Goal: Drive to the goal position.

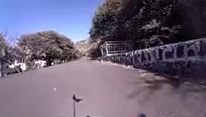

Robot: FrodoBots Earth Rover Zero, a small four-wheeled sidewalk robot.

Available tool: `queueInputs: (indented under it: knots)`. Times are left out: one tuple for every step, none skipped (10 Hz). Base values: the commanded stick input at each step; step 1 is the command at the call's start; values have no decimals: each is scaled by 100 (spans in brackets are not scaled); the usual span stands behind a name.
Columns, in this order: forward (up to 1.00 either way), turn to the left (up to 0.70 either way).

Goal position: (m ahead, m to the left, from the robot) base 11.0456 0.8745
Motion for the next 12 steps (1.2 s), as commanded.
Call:
queueInputs:
  knots:
    - [50, 0]
    - [50, 0]
    - [50, 0]
    - [50, 0]
    - [50, 0]
    - [50, 0]
    - [50, 0]
    - [50, 0]
    - [50, 0]
    - [50, 0]
    - [50, 0]
    - [50, 0]
